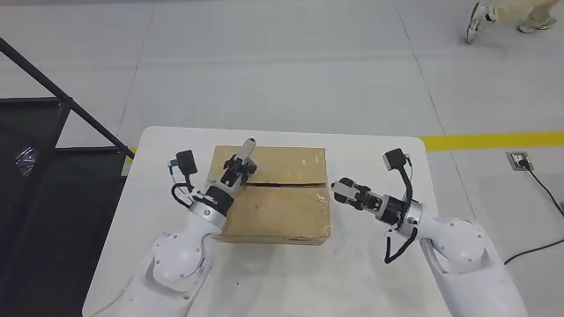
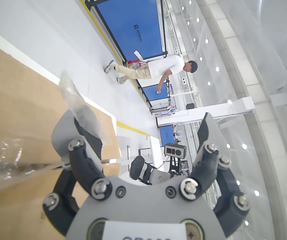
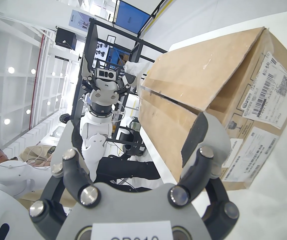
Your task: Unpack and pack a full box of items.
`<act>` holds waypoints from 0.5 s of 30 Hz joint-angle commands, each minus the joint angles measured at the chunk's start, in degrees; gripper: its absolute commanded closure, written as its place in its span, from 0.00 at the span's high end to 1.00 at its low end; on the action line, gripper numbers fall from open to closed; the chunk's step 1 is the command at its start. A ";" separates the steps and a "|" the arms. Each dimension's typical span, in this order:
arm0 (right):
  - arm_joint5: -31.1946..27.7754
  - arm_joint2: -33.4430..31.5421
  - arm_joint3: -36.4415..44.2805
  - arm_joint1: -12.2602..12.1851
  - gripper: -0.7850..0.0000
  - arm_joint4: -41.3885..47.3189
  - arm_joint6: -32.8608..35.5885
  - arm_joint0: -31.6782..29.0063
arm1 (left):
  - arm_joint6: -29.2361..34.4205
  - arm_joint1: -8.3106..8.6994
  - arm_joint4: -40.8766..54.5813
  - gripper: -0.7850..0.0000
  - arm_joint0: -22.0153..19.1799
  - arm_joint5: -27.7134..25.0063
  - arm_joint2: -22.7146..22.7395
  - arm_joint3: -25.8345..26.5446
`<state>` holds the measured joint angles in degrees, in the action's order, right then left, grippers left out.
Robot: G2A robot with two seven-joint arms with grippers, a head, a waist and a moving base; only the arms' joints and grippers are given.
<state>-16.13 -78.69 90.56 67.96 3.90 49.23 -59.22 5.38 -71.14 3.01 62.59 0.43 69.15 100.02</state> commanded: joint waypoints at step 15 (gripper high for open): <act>-0.38 1.43 -1.84 -0.37 1.00 1.20 0.11 1.49 | 2.44 -0.79 -3.93 1.00 1.61 -0.19 -3.35 1.93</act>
<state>-16.51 -77.42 88.81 67.59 5.07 49.35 -57.83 7.73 -71.92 -0.72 63.95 0.30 65.81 101.72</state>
